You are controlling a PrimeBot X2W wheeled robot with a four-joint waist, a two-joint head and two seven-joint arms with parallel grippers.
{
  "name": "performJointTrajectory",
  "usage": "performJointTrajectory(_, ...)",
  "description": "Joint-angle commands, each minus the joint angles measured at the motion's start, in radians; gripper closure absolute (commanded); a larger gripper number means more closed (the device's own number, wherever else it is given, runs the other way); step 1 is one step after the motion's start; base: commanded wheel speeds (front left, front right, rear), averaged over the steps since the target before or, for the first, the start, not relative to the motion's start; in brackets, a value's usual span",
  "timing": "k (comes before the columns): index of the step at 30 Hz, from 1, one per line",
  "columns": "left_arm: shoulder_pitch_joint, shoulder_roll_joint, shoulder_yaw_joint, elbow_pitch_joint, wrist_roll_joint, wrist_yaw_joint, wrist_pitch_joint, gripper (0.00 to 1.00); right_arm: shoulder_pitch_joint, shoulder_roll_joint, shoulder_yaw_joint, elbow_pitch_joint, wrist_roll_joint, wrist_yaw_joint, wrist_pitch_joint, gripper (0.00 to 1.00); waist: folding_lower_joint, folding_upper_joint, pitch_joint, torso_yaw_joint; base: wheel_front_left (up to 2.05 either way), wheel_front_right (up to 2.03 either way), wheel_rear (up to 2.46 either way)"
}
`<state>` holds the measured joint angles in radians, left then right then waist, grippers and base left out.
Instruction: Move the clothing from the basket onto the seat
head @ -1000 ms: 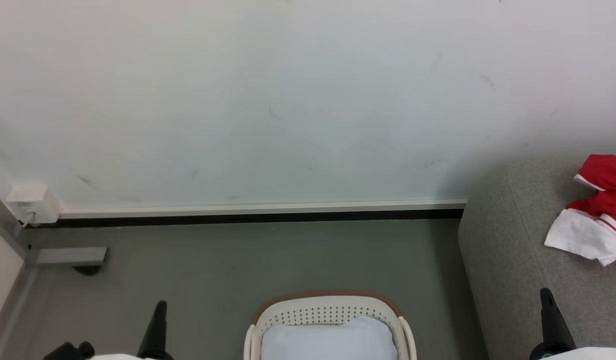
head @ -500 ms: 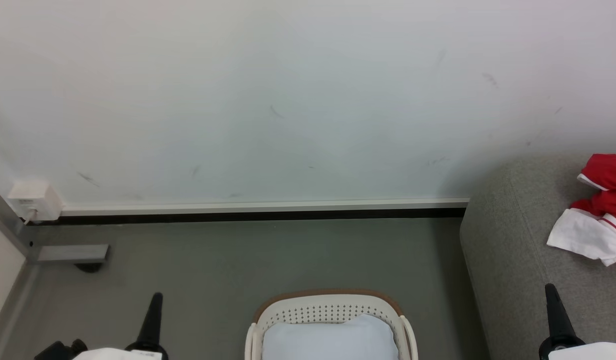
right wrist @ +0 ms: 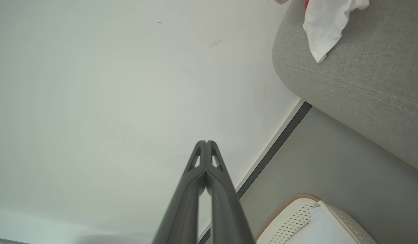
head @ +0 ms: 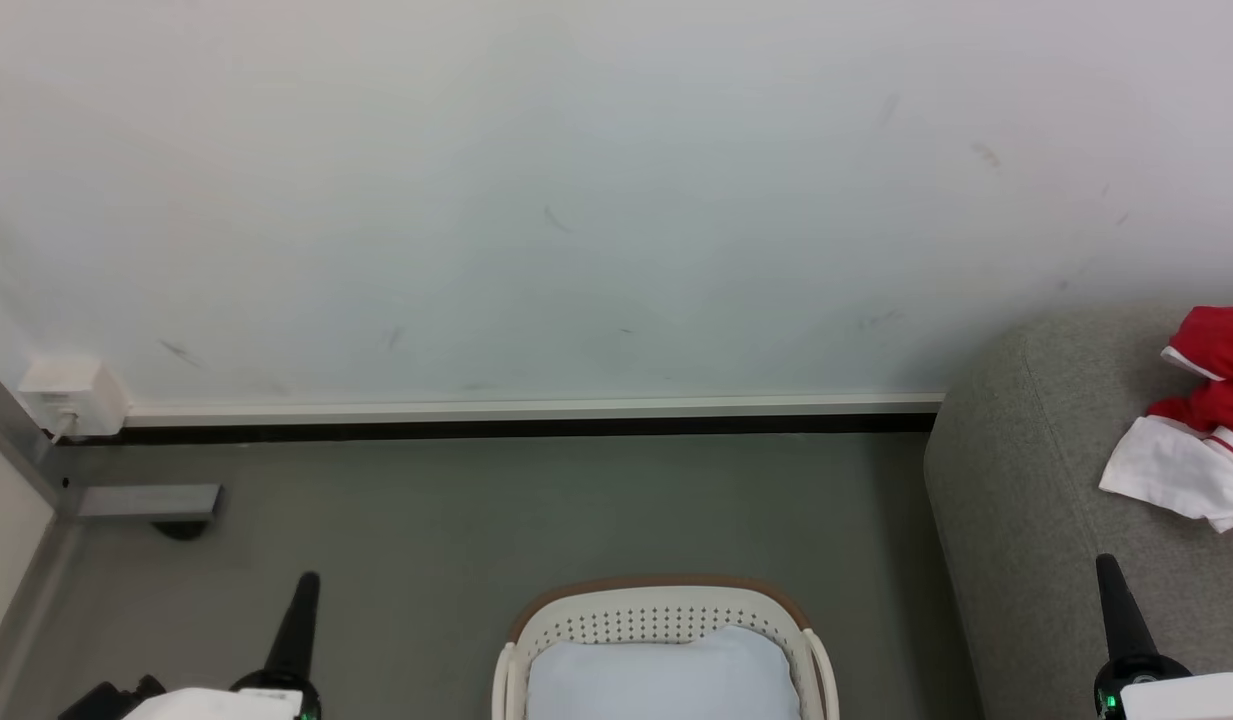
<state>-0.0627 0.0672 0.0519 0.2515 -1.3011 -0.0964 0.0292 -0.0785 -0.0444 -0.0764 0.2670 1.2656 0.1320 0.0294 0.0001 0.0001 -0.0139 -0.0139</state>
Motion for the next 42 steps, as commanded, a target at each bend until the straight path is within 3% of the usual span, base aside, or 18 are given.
performJointTrajectory(1, -0.020, 0.000, 0.008, -0.007, -0.031, -0.007, 0.007, 1.00, -0.016, -0.008, -0.007, -0.010, 0.035, -0.002, 0.007, 1.00, 0.0000, -0.0001, 0.001, 0.001, 0.00, 0.00, 0.00)
performJointTrajectory(42, -0.053, -0.016, 0.065, -0.005, -0.311, -0.038, 0.087, 1.00, -0.038, -0.009, -0.041, -0.024, 0.345, -0.002, 0.086, 1.00, -0.0001, -0.0001, 0.016, 0.013, 0.00, 0.00, 0.00)
